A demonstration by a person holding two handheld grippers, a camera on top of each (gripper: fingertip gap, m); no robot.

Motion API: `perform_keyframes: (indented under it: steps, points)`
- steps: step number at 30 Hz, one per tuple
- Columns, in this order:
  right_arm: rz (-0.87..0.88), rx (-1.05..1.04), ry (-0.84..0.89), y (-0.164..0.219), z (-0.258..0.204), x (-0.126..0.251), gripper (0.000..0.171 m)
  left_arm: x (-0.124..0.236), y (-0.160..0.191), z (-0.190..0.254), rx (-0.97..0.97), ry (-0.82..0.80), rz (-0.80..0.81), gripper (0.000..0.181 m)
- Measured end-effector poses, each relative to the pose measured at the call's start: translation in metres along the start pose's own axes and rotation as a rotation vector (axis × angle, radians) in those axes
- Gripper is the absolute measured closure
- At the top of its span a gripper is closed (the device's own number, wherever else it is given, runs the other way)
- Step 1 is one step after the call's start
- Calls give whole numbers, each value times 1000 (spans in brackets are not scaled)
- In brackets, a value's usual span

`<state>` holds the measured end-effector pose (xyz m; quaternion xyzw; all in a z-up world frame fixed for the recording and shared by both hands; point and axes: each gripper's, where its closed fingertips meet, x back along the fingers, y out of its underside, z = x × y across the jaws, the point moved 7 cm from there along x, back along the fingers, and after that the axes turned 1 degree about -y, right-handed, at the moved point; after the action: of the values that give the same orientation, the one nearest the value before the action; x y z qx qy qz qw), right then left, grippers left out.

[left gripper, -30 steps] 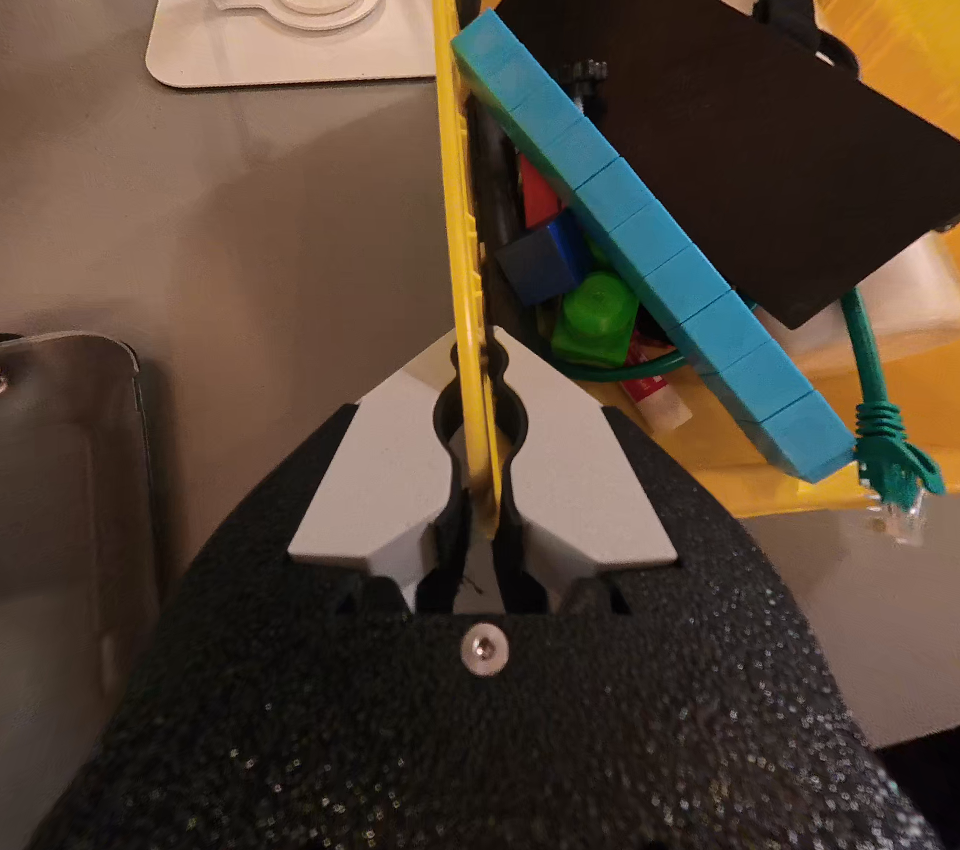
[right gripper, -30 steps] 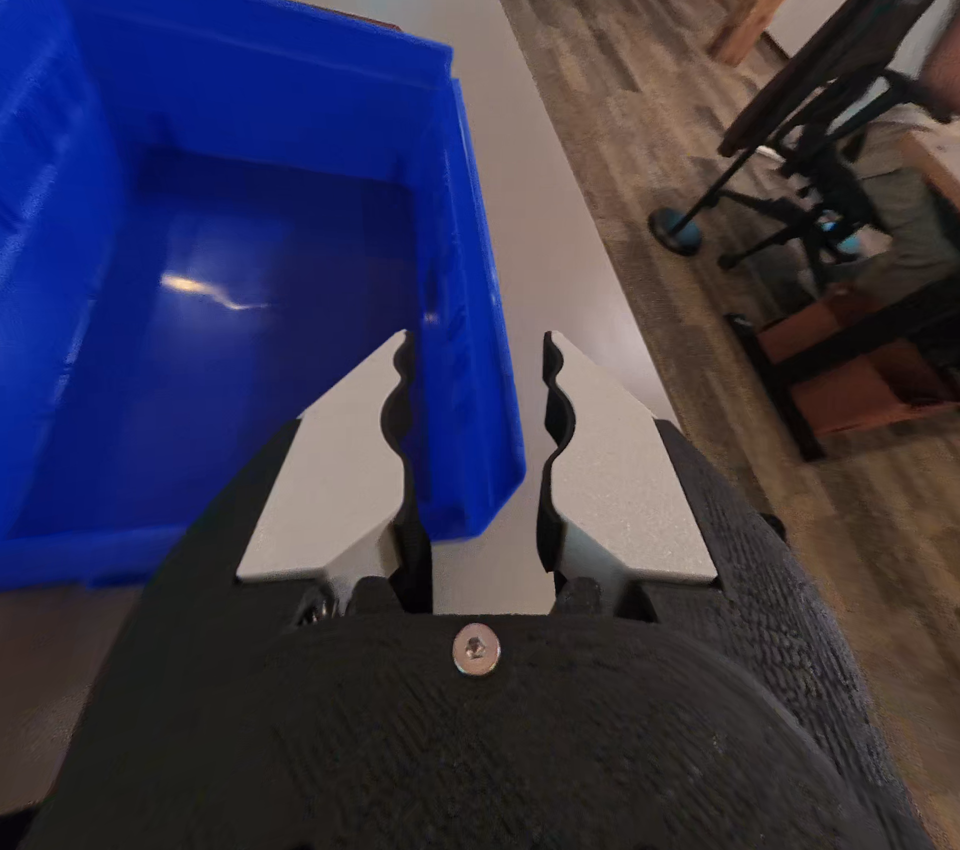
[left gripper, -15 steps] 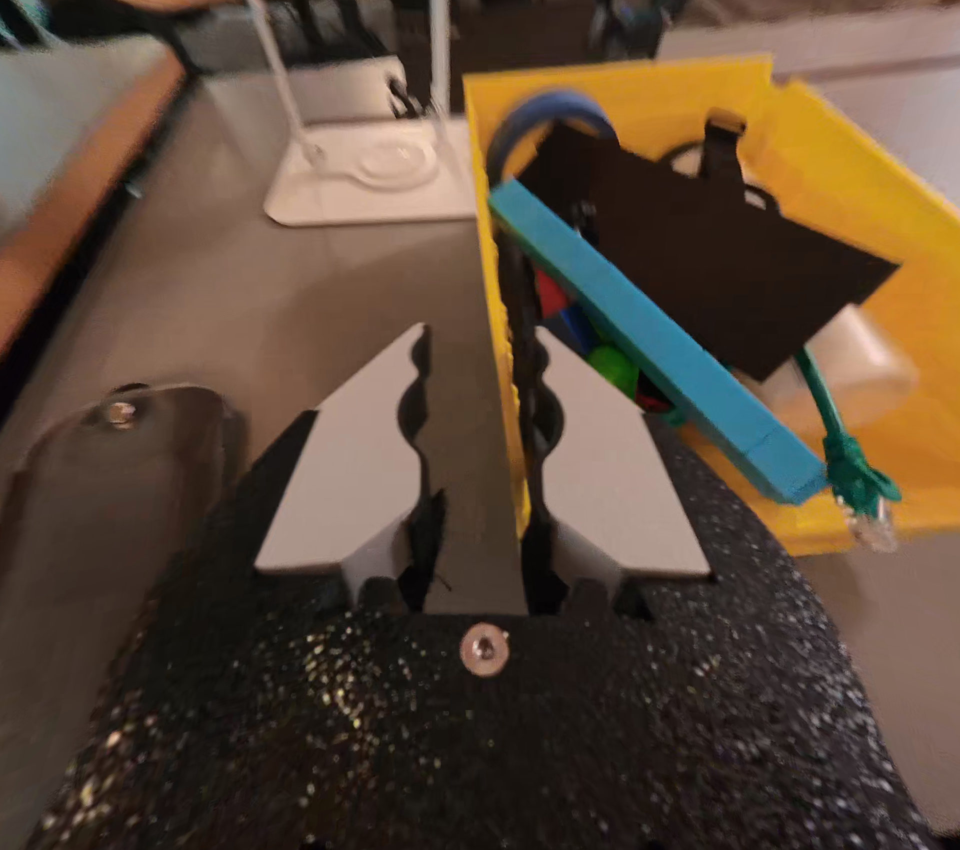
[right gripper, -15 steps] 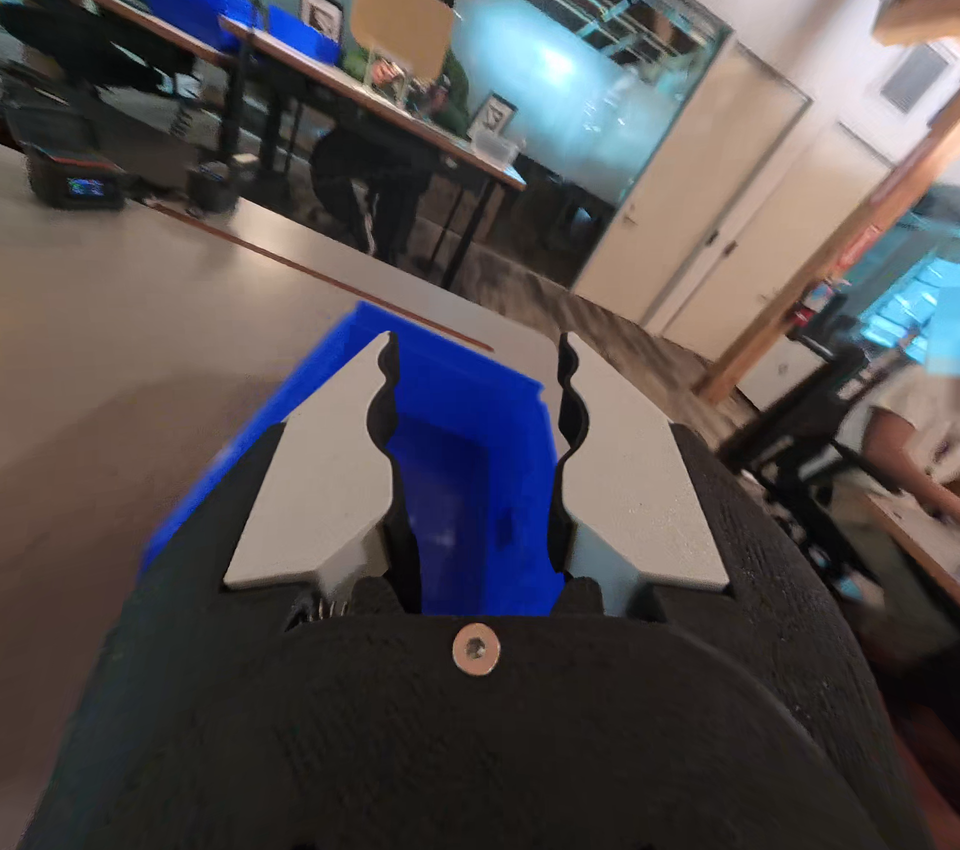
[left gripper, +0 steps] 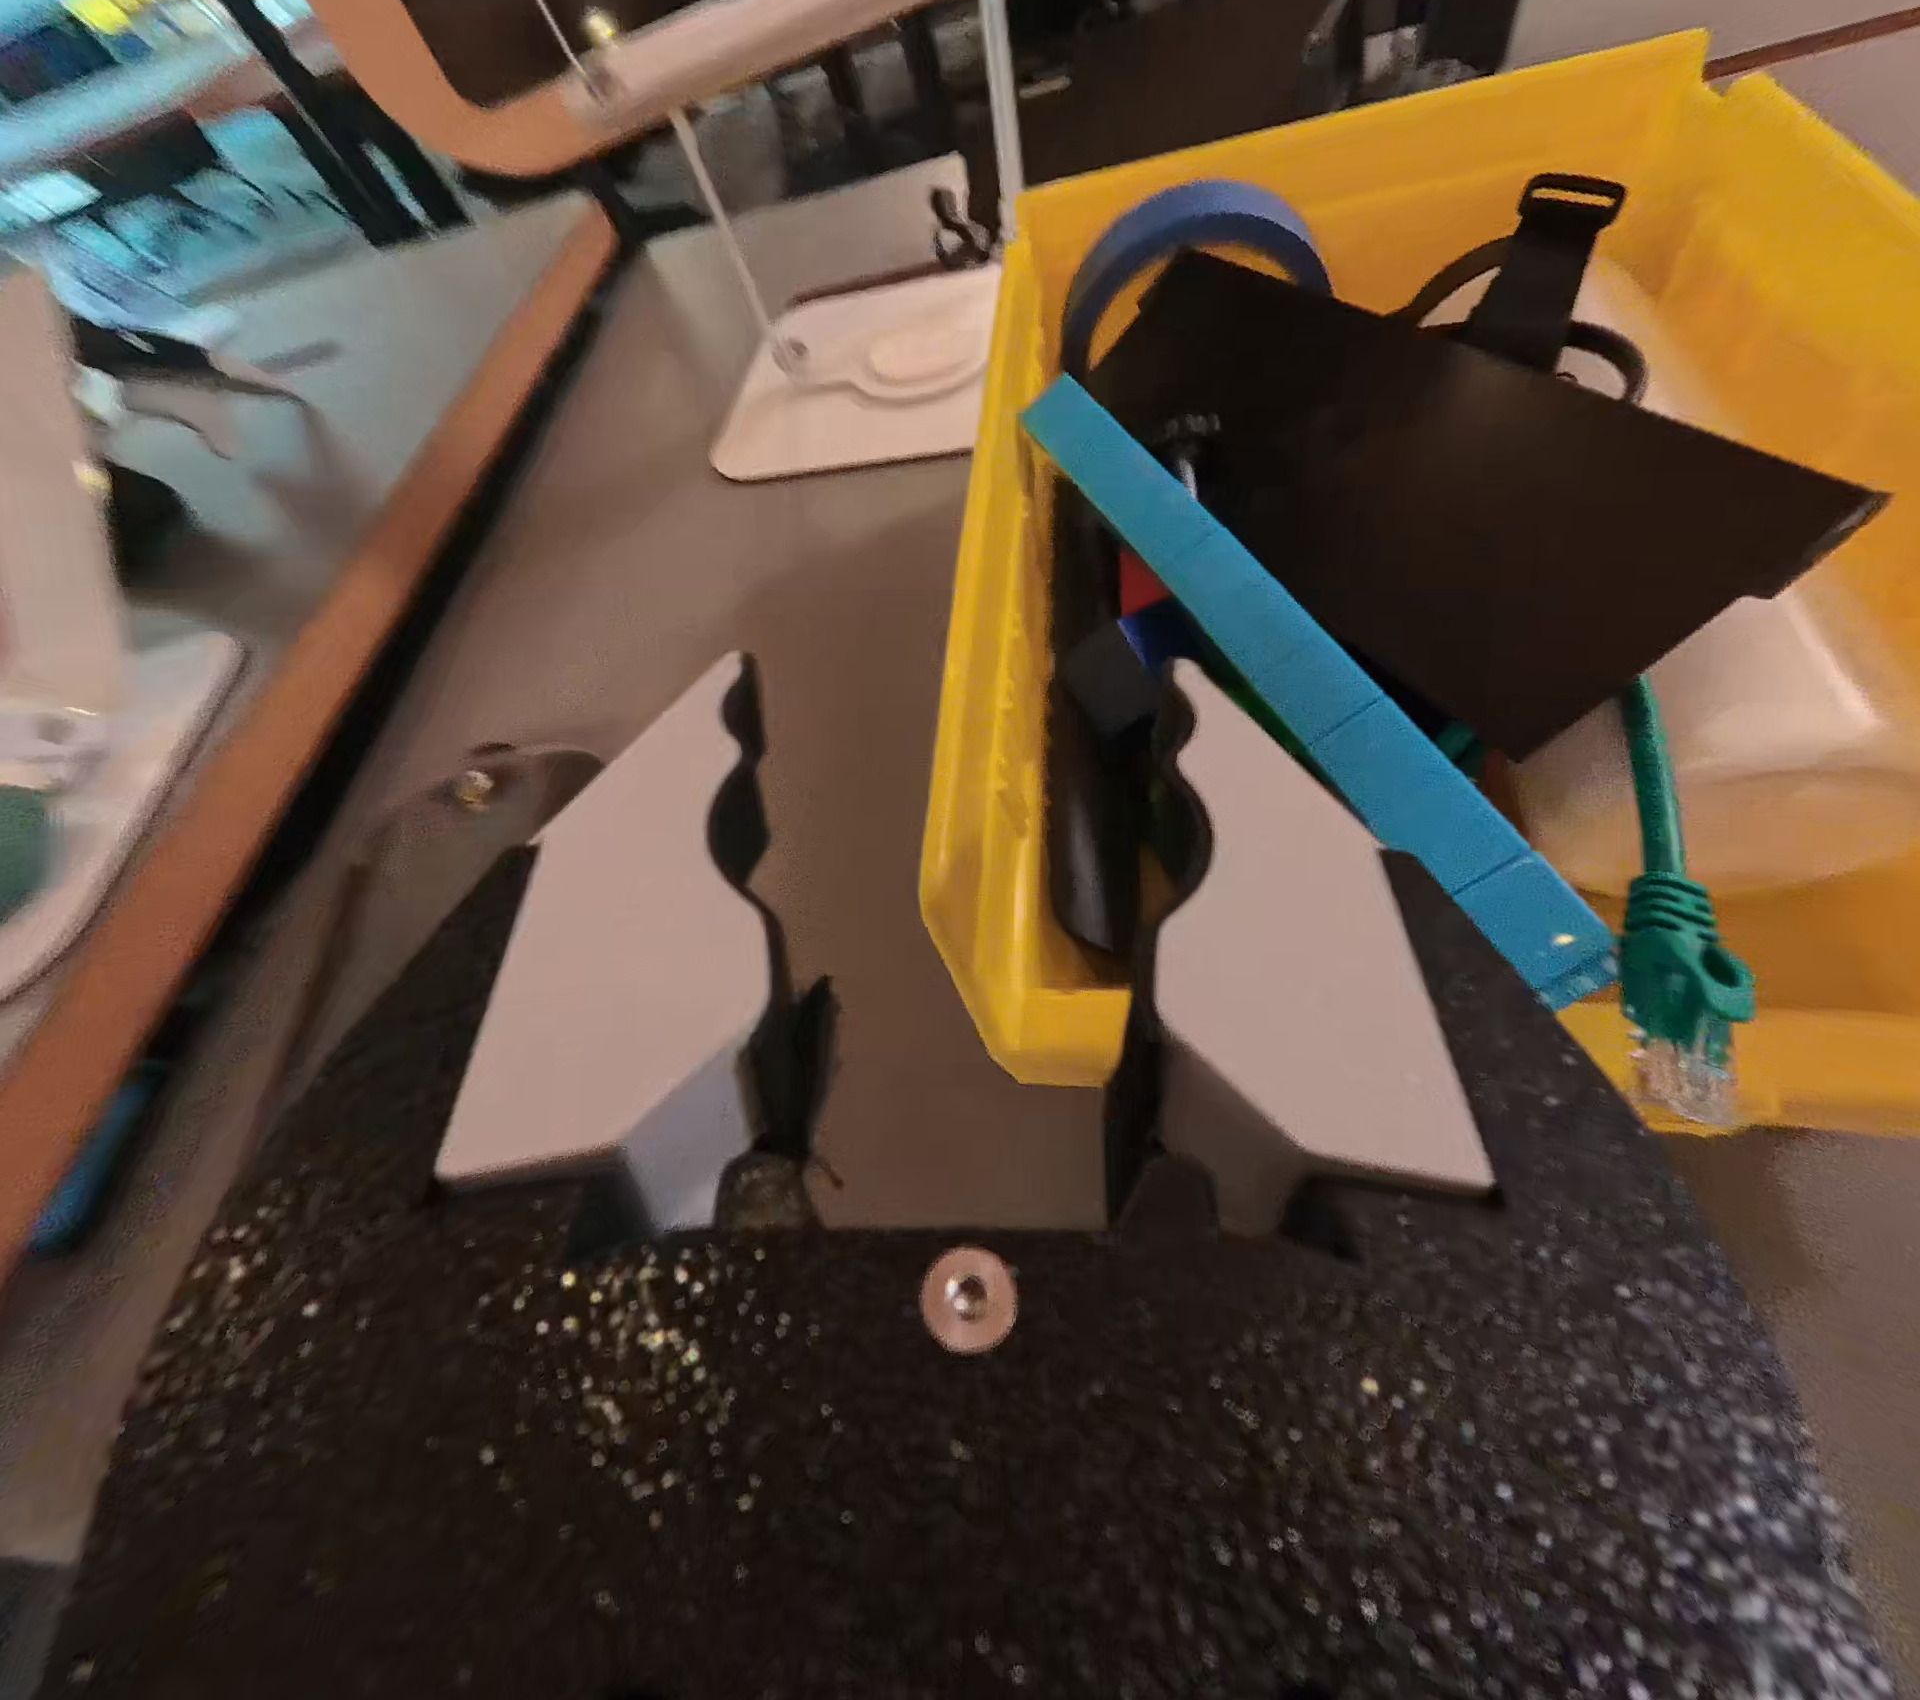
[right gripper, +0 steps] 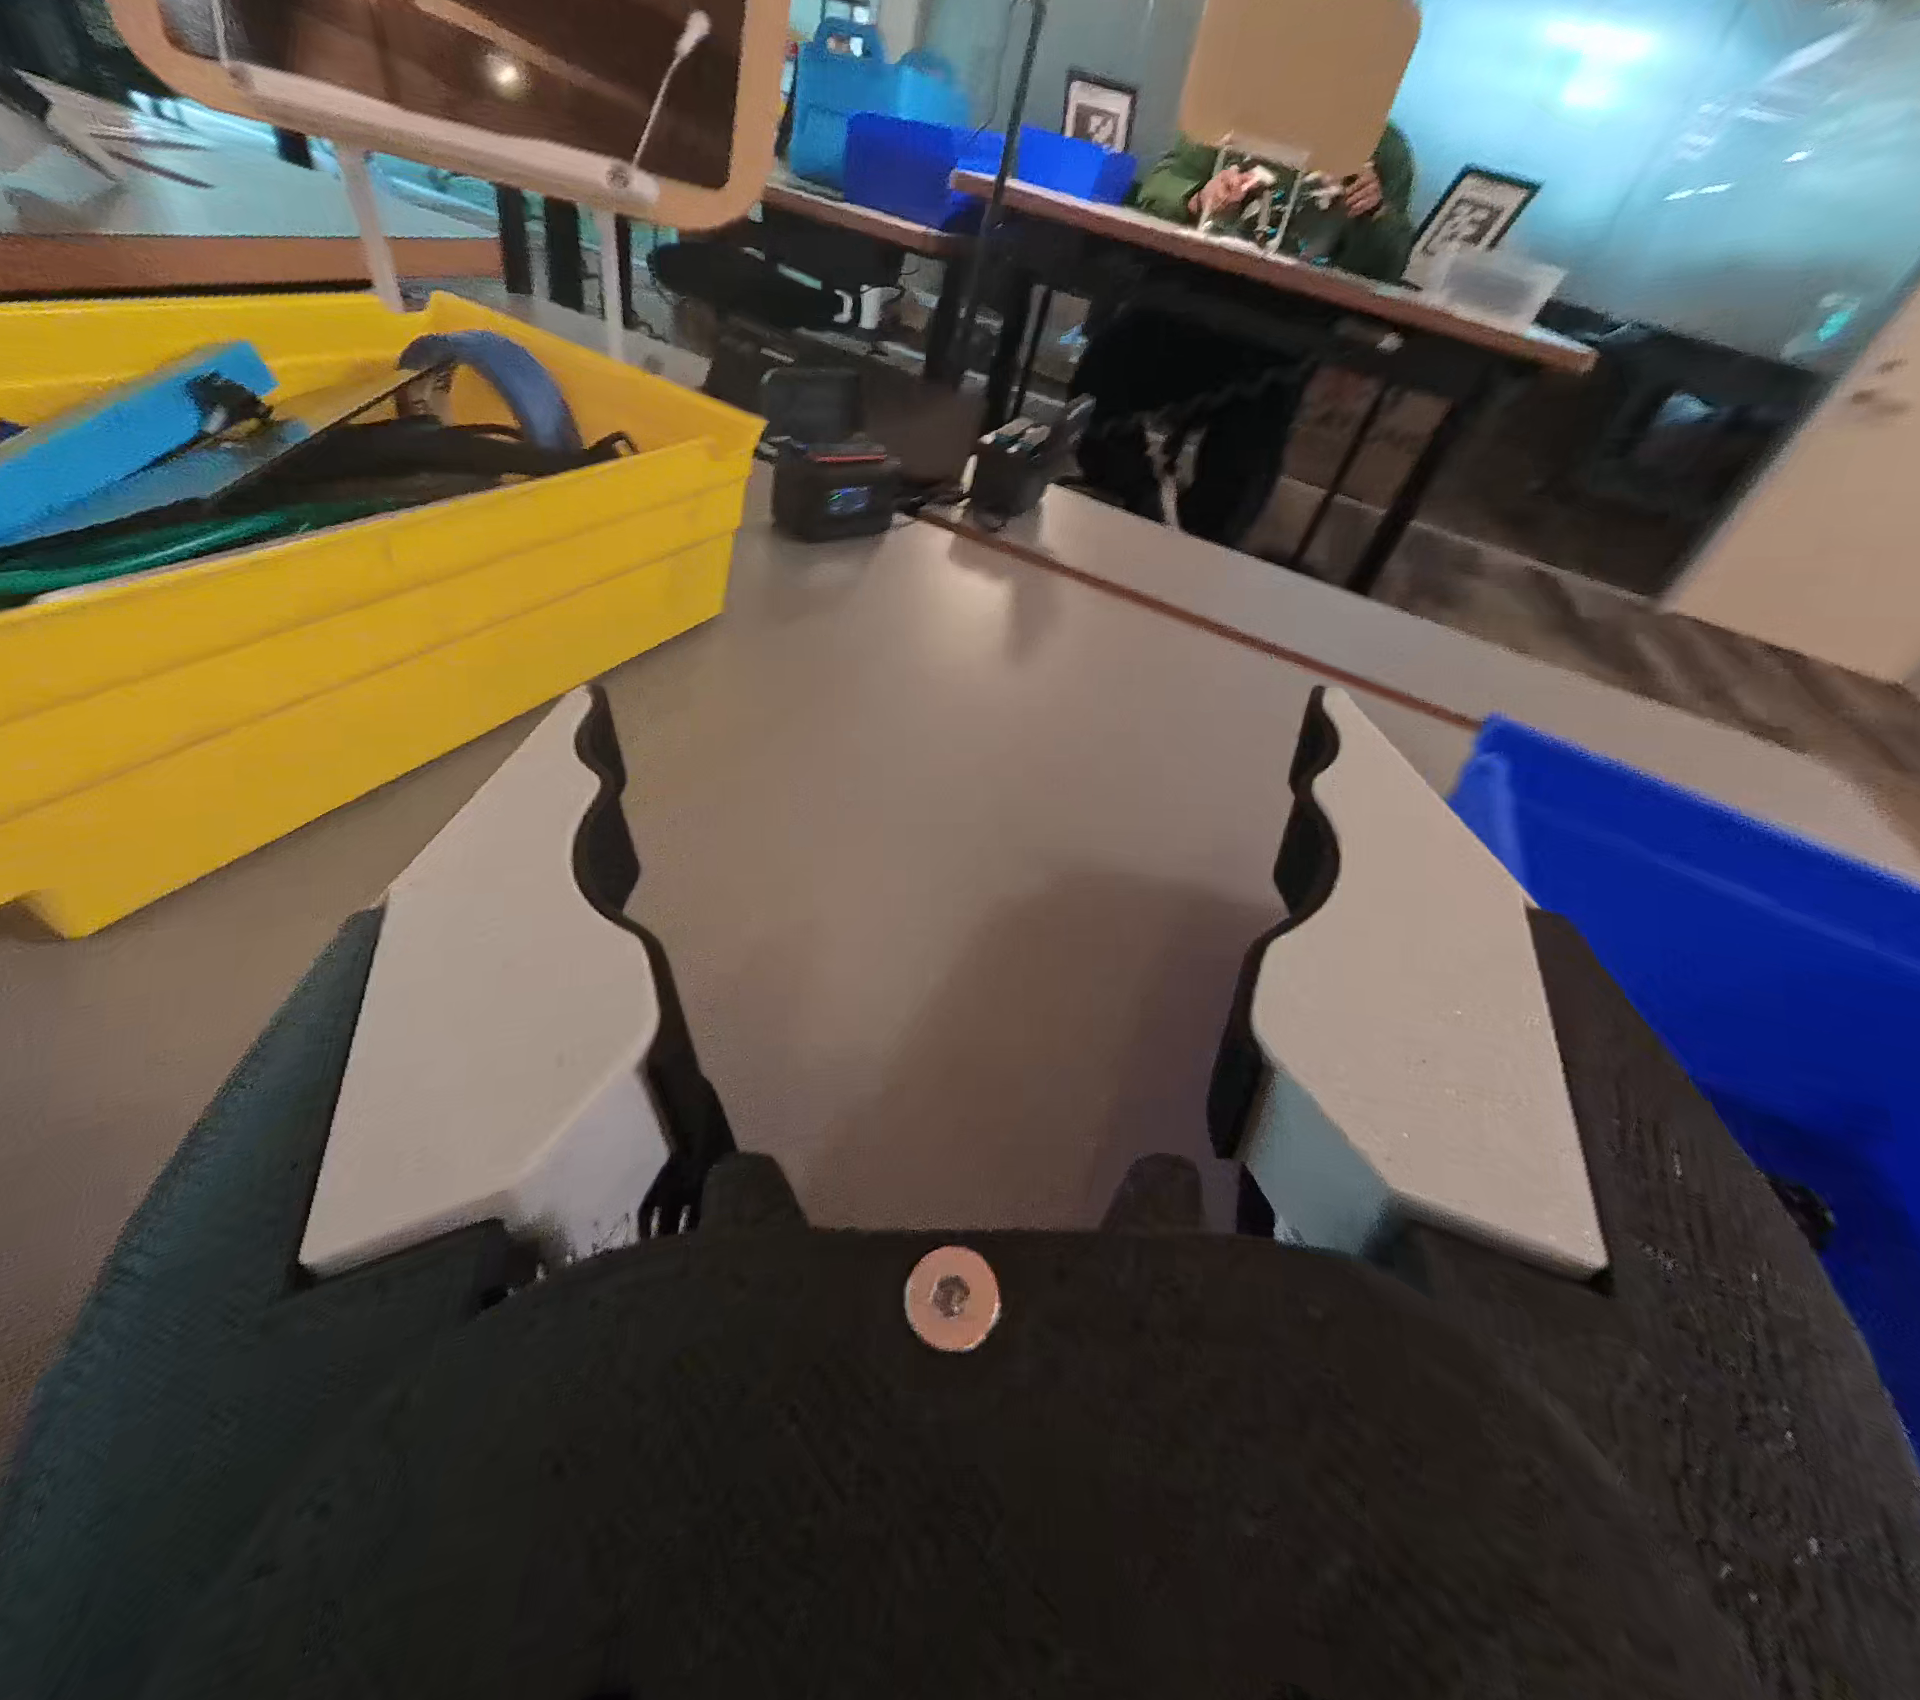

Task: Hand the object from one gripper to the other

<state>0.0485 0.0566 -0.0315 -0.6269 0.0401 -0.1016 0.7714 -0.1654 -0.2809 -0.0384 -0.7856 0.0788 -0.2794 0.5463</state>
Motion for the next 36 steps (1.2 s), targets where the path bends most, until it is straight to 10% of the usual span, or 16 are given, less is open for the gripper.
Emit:
perform_keyframes:
  steps: [9, 17, 36]
  points:
    - [16, 39, -39, 46, -29, -15, 91, -28, 33, -12, 60, -14, -196, 118]
    - [73, 131, -29, 44, -37, -11, 104, -39, 34, -3, 156, 145, -208, 177]
    - [96, 169, -31, 43, -39, -10, 112, -35, 41, -23, 201, 114, -205, 177]
